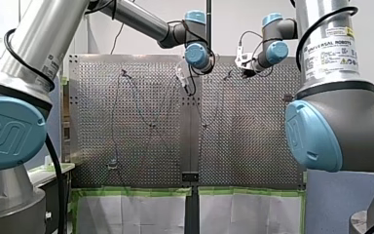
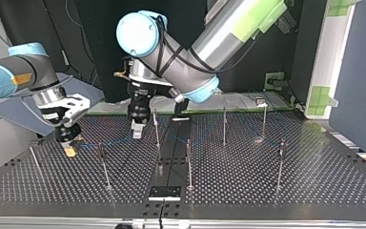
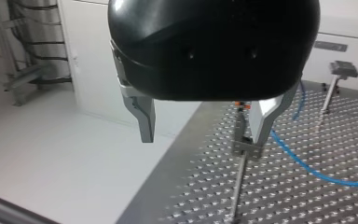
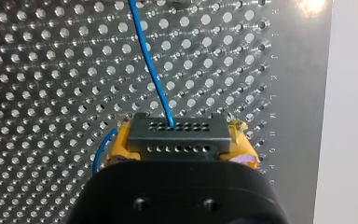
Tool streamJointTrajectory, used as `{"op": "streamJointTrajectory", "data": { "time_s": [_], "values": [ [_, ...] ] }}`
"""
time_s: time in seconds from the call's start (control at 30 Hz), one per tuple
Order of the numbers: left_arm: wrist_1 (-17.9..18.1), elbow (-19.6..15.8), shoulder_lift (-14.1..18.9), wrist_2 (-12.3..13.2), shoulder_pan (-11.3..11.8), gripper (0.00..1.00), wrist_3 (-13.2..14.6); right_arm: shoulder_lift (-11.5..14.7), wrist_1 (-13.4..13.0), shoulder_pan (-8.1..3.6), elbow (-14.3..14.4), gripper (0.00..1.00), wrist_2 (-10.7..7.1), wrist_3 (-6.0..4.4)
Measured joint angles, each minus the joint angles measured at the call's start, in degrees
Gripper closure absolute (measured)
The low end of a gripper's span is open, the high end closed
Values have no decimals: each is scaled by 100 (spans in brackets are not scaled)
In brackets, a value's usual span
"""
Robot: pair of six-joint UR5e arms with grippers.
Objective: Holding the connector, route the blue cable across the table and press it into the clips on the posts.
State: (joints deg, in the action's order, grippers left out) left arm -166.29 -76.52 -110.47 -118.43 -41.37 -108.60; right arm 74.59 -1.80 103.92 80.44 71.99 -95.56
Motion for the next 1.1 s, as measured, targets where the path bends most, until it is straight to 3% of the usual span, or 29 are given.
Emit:
{"op": "streamJointTrajectory", "data": {
  "time_s": [0.23,0.37,0.67,1.1],
  "values": [
    [381,-380,378,-380,-23,0,31,0,1,18,5,100,0,6],
    [577,-577,409,-434,-36,0,-80,0,0,23,8,100,0,8],
    [1018,-1017,32,-738,-191,0,-486,0,0,41,9,100,0,23],
    [1611,-1611,-561,-1203,-466,0,-806,0,2,36,10,100,9,20]
  ]
}}
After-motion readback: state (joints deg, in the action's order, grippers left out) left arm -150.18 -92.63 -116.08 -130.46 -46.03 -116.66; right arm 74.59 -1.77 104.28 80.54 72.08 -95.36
